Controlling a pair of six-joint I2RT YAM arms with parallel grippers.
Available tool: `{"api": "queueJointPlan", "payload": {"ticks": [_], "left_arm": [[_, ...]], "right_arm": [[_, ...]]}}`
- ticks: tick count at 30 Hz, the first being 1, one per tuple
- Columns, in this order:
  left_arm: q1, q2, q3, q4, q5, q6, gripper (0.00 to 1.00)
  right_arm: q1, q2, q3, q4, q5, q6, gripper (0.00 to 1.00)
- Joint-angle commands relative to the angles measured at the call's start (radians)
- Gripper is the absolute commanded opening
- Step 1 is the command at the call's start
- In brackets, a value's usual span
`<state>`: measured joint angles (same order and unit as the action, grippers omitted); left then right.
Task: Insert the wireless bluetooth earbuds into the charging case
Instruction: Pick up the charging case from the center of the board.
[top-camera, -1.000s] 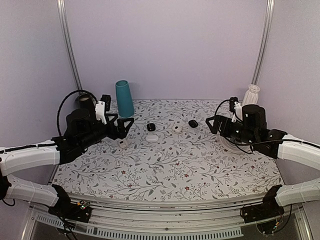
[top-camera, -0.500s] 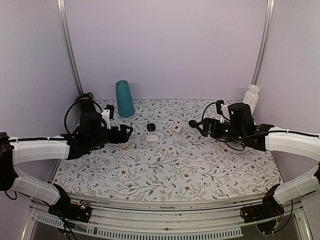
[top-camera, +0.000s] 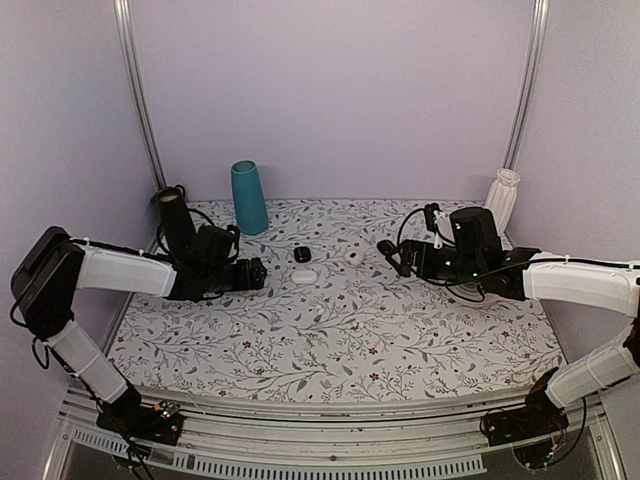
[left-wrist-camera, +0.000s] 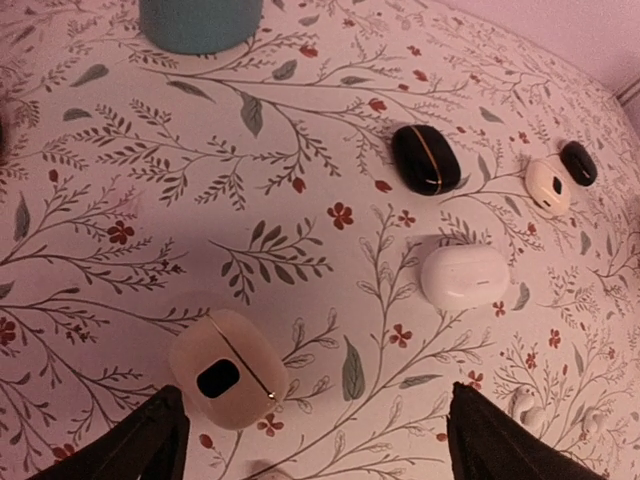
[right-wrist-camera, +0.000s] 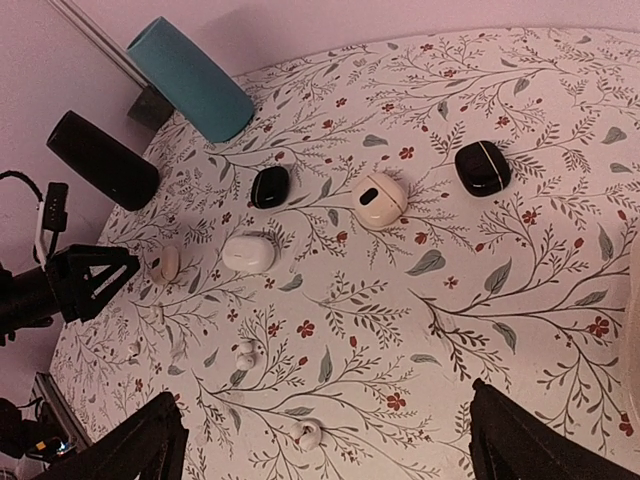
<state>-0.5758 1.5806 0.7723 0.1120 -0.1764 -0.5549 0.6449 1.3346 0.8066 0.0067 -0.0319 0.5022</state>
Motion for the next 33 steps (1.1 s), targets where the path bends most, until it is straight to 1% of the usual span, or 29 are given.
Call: {"api": "queueJointPlan", "payload": {"ticks": [1,6,9,13,16,21,33], "left_arm": [[0.055,0.075,0.039,-0.028,-0.047,-0.028,0.89],[0.092,0.169,0.086,-0.01,-0.01,-0.028,0.87],[0.092,0.212,0.123,-0.026,-0.02,-0.029,0.86],[0.088,0.228,0.126,-0.027,-0.05,-0.046,0.82],[0.078,0.233,0.12,-0.037,-0.095,-0.053,0.8],[0.068,0.225,0.096,-0.042,-0.15,-0.066,0.8],[-0.011,0.266,0.137,-0.096,-0.293,-0.158,0.77]], "right_arm": [[-0.004,-0.017,0.02,0.034,-0.02,-0.02,0.99],[-0.004,-0.028,0.005,0.049,-0.028,-0.017,0.99],[-0.003,-0.038,-0.007,0.056,-0.026,-0.011,0.99],[-0.003,-0.054,-0.021,0.063,-0.023,-0.003,0.99],[-0.004,-0.059,-0.025,0.068,-0.025,-0.001,0.99],[-0.005,-0.066,-0.026,0.072,-0.026,-0.001,0.99],[-0.004,-0.081,-0.039,0.08,-0.03,0.009,0.99]]}}
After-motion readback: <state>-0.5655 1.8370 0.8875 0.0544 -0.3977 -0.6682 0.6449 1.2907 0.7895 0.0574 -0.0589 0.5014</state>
